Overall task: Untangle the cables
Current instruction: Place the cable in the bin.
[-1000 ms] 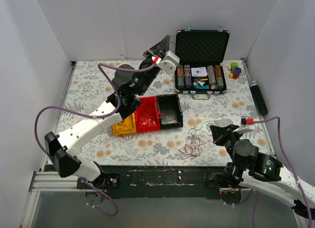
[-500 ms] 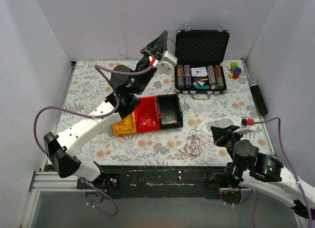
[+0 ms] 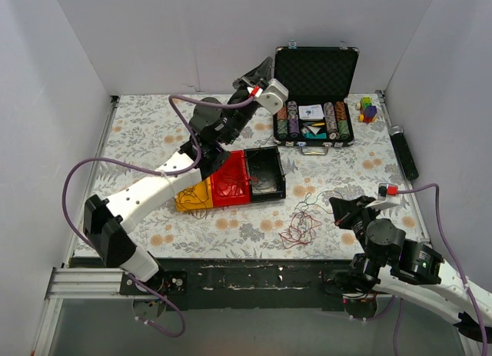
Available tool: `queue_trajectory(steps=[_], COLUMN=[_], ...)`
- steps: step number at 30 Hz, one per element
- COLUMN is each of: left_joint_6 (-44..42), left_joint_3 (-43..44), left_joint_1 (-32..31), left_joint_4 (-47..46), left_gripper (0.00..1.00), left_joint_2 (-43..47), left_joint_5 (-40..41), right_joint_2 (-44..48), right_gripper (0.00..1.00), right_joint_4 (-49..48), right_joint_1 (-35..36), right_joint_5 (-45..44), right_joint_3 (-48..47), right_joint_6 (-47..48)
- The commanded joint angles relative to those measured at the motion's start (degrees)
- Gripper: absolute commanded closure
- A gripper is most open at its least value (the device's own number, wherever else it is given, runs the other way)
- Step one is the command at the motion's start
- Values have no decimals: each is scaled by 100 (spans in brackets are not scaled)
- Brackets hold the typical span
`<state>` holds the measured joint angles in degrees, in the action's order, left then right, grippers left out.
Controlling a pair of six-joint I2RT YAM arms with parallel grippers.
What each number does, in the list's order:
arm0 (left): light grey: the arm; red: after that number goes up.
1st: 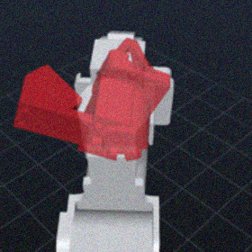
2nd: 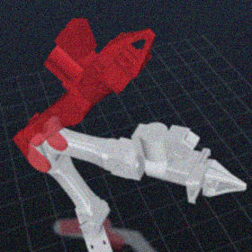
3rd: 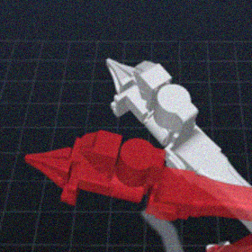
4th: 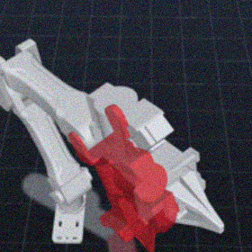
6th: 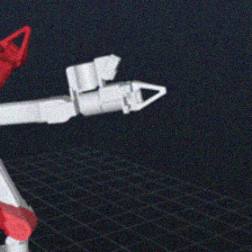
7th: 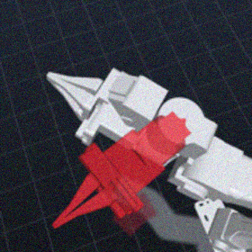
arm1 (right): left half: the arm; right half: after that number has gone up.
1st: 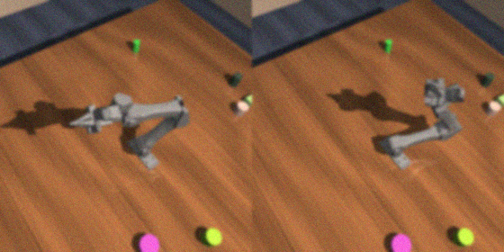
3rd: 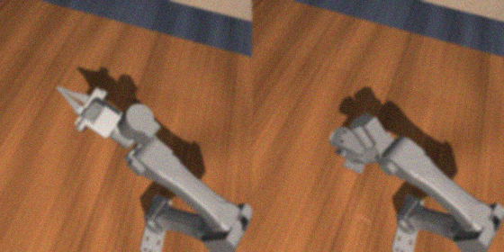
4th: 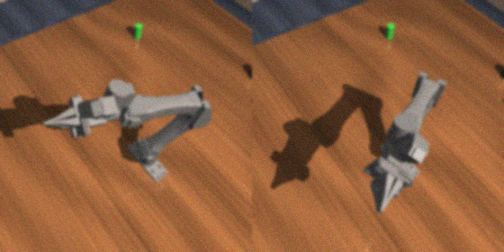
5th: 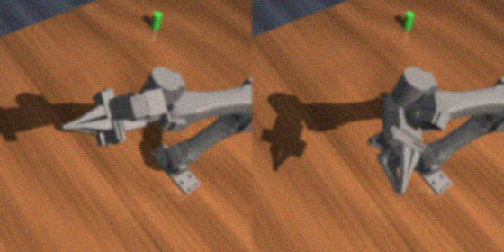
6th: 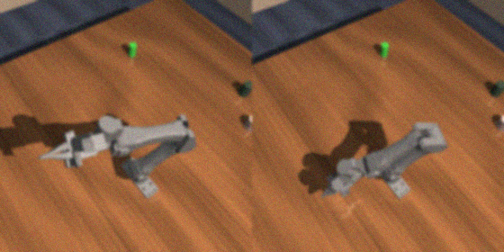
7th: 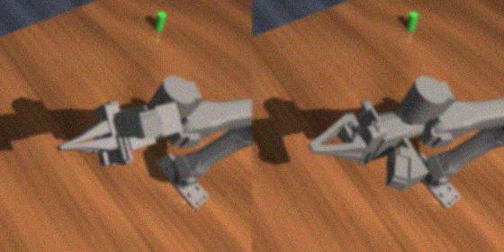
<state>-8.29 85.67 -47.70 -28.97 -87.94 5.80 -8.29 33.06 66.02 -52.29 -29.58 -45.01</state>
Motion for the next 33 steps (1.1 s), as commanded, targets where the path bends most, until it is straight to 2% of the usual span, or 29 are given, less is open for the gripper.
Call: queue_trajectory(steps=[1,6,17,33], left_joint_6=[153,118,-23,-85], left_joint_3=[126,-172,-1570,-1948], left_joint_1=[51,112,534,376], left_joint_4=[-100,-117,-285,576], left_gripper=[100,100,100,100], left_joint_2=[93,119,-21,-1084], left_joint_5=[17,-53,-158,-536], right_joint_2=[135,170,240,21], right_gripper=[99,99,99,99], right_joint_4=[-63,-45,148,-27], right_joint_1=[-10,-10,-1,-10], right_joint_5=[-70,-88,-150,-150], right_joint_3=[-241,-259,-434,-645], right_joint_6=[1,10,-34,150])
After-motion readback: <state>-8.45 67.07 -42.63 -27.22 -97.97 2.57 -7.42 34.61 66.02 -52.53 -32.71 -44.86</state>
